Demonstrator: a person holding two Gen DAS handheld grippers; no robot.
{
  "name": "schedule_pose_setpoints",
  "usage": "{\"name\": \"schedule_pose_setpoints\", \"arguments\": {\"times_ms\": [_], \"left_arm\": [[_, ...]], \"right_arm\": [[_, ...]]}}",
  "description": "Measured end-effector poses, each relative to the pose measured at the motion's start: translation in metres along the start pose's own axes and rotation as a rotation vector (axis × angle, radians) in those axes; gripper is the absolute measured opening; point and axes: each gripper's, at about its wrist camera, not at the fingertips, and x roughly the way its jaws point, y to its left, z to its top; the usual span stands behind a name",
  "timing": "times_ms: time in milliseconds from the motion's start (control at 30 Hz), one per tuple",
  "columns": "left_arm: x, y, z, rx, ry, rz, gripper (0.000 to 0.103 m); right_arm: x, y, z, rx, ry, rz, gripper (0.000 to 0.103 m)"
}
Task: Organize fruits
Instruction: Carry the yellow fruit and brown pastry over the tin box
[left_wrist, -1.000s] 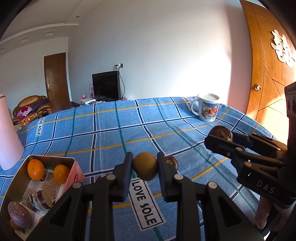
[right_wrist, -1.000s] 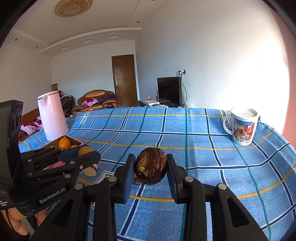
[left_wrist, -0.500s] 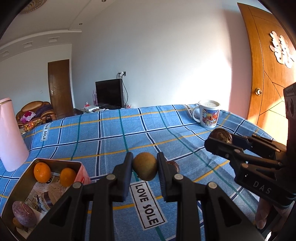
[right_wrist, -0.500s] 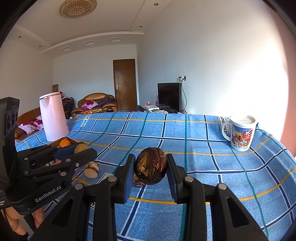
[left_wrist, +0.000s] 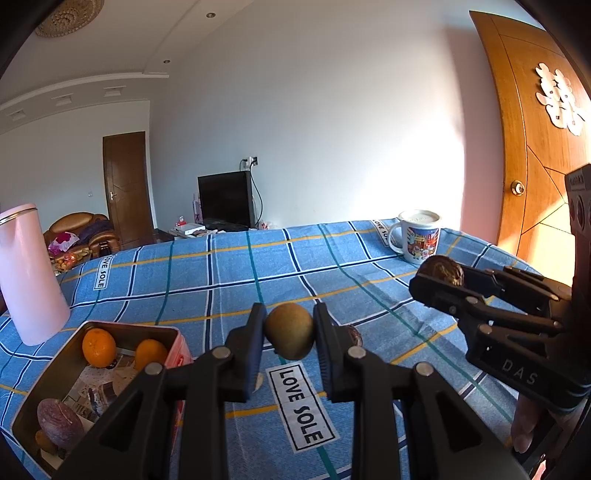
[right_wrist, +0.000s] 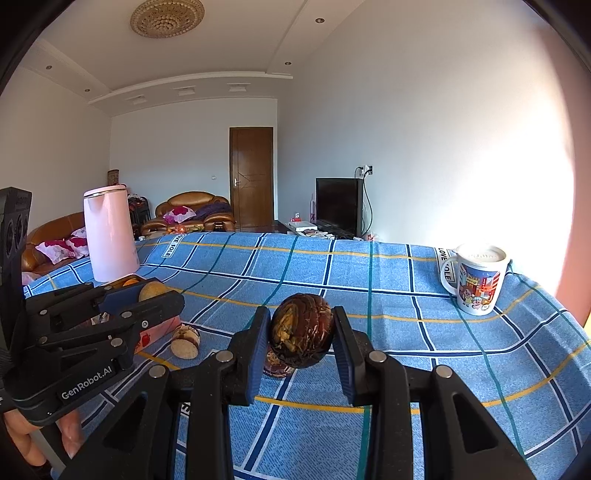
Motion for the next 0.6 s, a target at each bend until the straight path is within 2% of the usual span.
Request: {"name": "schedule_pose_setpoints", "arguments": {"times_ms": [333, 600], "left_arm": [[-0.008, 0.007, -0.003, -0.008, 0.004, -0.006, 0.028], [-0.028, 0.034, -0.009, -0.047, 0.006, 0.02, 0.028]], "right_arm": [[-0.001, 0.01, -0.001, 0.004, 0.014, 0.02, 0.035], [0.006, 0.038, 0.002, -0.001, 0.043, 0.092, 0.035]]}}
